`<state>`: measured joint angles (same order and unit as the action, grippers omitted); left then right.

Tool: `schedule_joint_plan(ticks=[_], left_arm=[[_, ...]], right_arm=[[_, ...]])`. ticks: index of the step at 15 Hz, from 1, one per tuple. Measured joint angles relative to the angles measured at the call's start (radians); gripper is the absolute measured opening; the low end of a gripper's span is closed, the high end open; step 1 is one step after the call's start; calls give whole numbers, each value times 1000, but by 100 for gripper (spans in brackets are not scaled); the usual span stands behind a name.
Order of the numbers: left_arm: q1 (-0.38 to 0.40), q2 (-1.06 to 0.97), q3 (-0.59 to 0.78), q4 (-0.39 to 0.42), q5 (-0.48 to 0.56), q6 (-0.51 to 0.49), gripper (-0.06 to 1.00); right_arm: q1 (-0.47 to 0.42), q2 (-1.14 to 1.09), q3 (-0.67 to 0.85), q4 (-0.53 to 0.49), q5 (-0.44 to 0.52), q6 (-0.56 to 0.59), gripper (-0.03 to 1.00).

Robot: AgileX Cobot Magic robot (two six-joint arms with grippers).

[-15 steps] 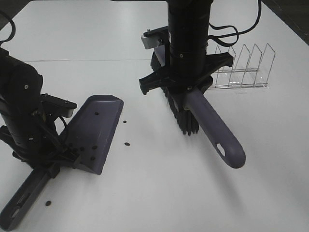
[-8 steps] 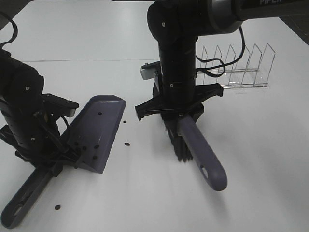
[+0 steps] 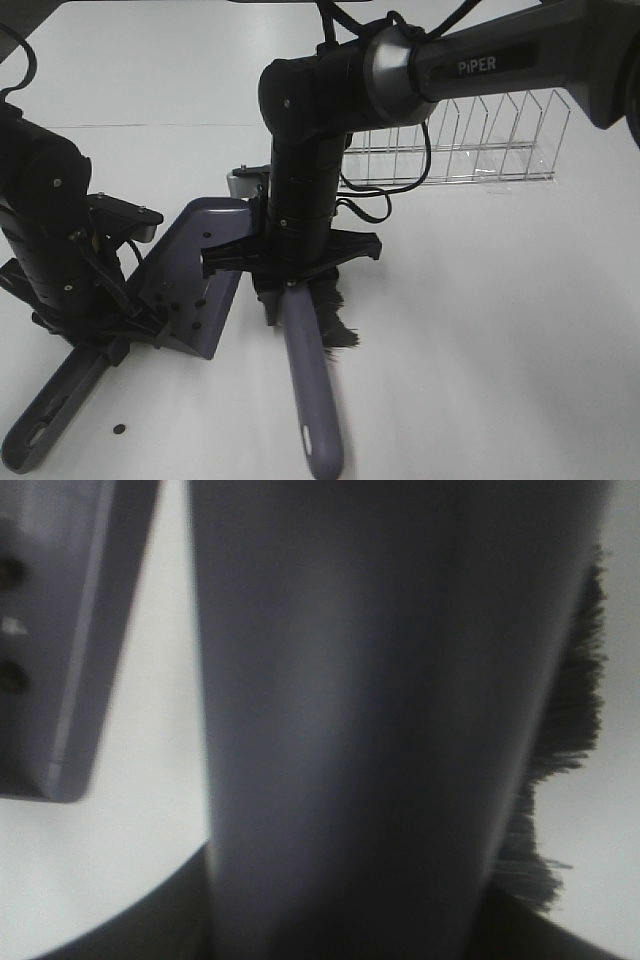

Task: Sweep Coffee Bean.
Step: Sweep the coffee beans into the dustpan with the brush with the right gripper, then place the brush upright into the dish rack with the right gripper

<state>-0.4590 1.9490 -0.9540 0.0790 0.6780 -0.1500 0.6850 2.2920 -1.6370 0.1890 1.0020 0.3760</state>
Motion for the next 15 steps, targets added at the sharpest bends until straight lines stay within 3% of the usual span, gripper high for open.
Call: schedule_joint_plan(ticks=[1,3,6,11,15], left_arm=[[0,0,0,0,0,0,35],[0,0,0,0,-1,0,35],[0,0,0,0,-1,0,35],[0,0,0,0,-1,0,35],[0,0,0,-8,-7,1,35]], right_arm=[[0,0,-1,98,-84,-30,29],[0,3,-2,219,-165,-81,29],[0,5,-51,320,-206,-168,29],[-1,14,-168,305,-191,-204,29],[-38,13,-250,193,-64,-190,29]])
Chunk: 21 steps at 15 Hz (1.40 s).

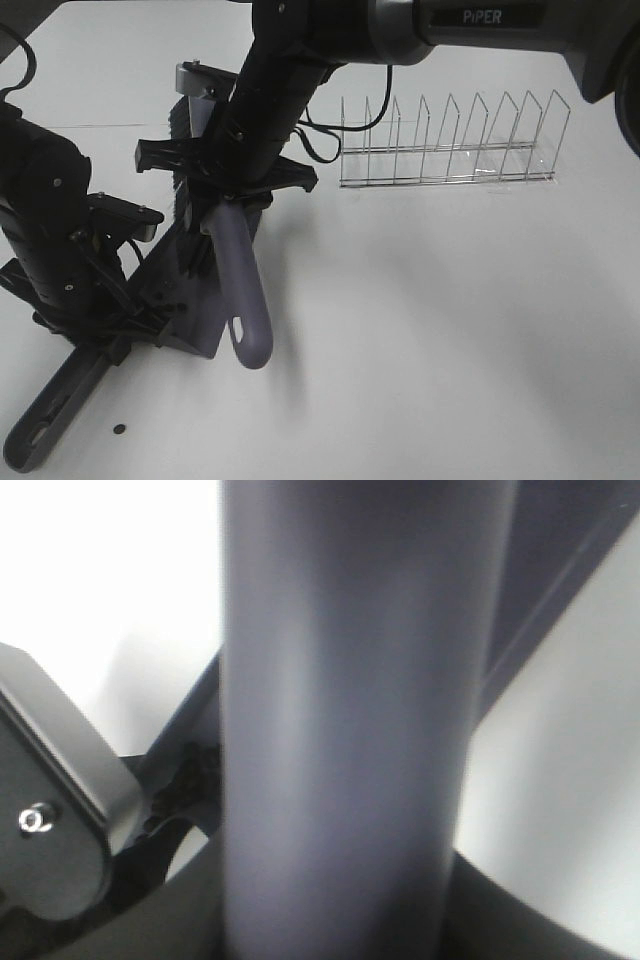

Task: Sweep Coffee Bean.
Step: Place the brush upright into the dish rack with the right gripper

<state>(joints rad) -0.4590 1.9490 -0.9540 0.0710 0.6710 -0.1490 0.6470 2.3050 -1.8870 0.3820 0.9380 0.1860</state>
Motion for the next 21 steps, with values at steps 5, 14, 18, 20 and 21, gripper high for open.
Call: schedule_joint_plan(ticks=[5,14,18,20,21], left_arm=[[0,0,0,-19,-4,2,35],[0,1,0,-71,-11,2,35],[0,2,0,-84,-14,-2,35],[0,2,0,-93,-15,-2,35],[0,2,0,-98,-15,-2,35]], right_arm=[[-31,-101,-76,-240,208,53,29],[-104,-187,-54,-334,282,-2,29],[-110,-254,186,-416,292,-21,29],[-133,-259,244,-420,295,-21,29],[-178,-261,281,-424,296,-21,29]])
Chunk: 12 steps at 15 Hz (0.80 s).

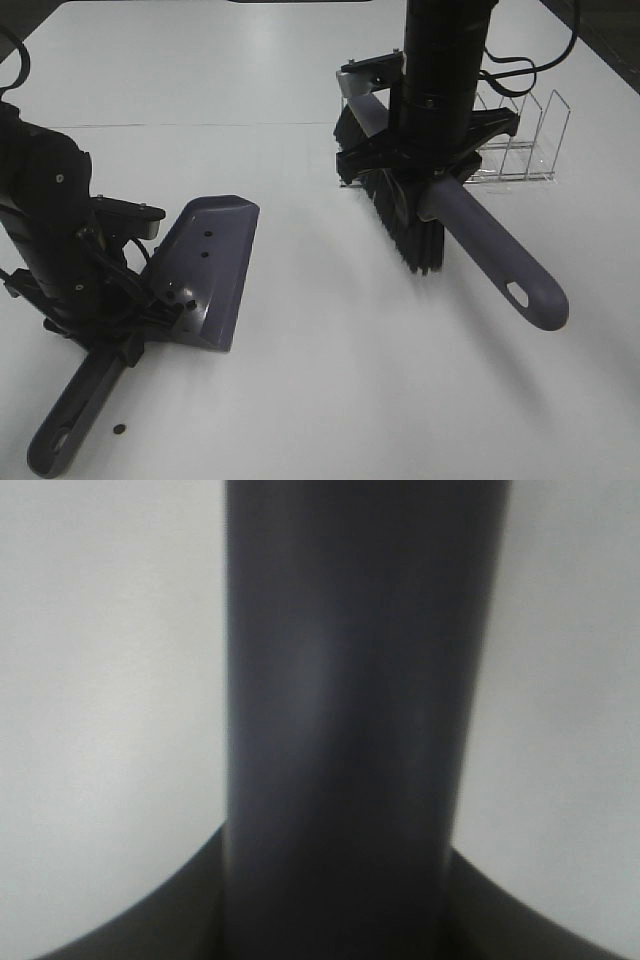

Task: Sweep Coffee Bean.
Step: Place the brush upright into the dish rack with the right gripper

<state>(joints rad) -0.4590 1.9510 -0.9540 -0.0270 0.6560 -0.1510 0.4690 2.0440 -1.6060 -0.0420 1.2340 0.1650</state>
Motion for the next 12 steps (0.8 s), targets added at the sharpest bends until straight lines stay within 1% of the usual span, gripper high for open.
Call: schedule_joint_plan(ticks=[6,9,12], left_arm=[[0,0,0,-10,0,0,35],[0,3,-5,-13,12,0,35],[0,4,-5,-14,14,0,35]], right_arm=[[-140,2,31,-19,-4,-8,29],[-176,50,31,-58,-4,-9,29],[-214,95,32,-61,-5,-19,29]])
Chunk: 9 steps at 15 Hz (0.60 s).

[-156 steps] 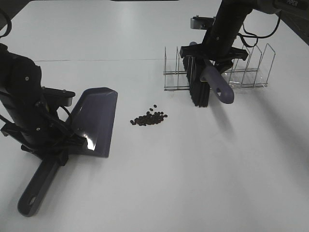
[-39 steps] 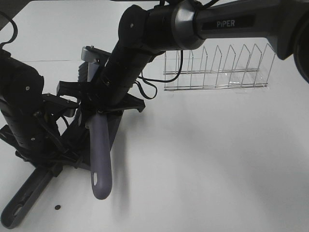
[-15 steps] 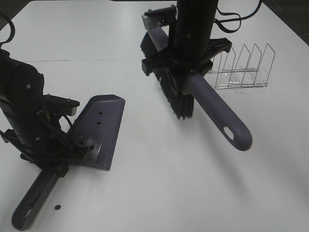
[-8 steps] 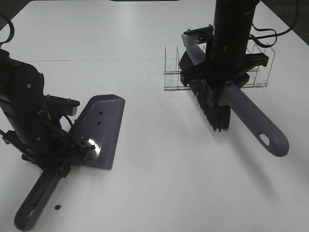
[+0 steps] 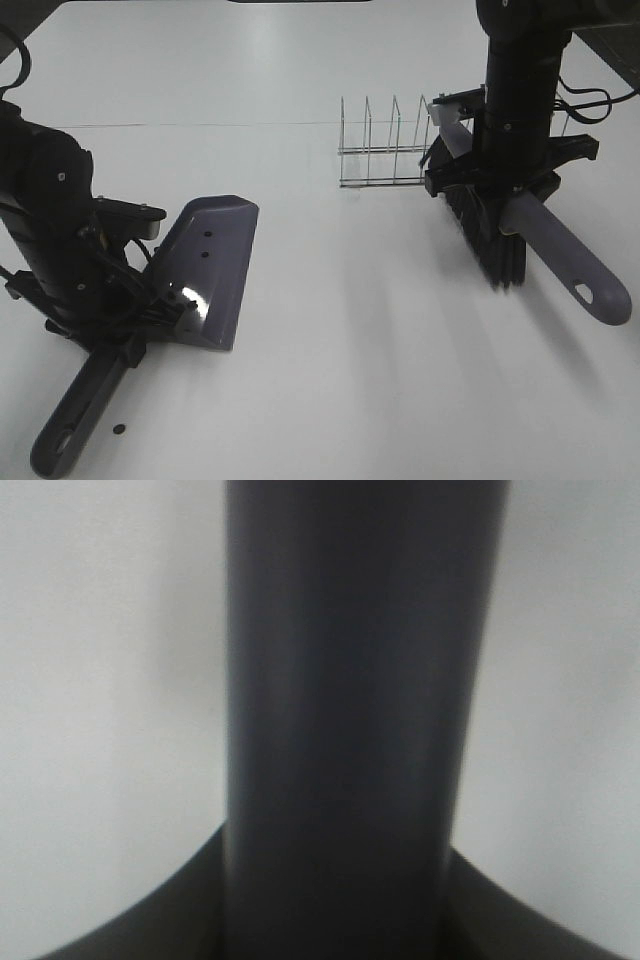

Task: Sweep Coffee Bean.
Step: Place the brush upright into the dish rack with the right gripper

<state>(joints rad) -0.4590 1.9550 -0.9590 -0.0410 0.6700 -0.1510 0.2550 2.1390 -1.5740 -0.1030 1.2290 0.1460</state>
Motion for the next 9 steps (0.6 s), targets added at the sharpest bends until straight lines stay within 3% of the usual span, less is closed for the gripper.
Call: schedule_joint_plan(ticks=[5,9], left_arm=[[0,0,0,-3,1,0,35],[0,0,0,-3,2,0,35]], right_arm=[[-21,52,-15,43,0,-52,29],[-25,123,-145,92,22,-54,29]])
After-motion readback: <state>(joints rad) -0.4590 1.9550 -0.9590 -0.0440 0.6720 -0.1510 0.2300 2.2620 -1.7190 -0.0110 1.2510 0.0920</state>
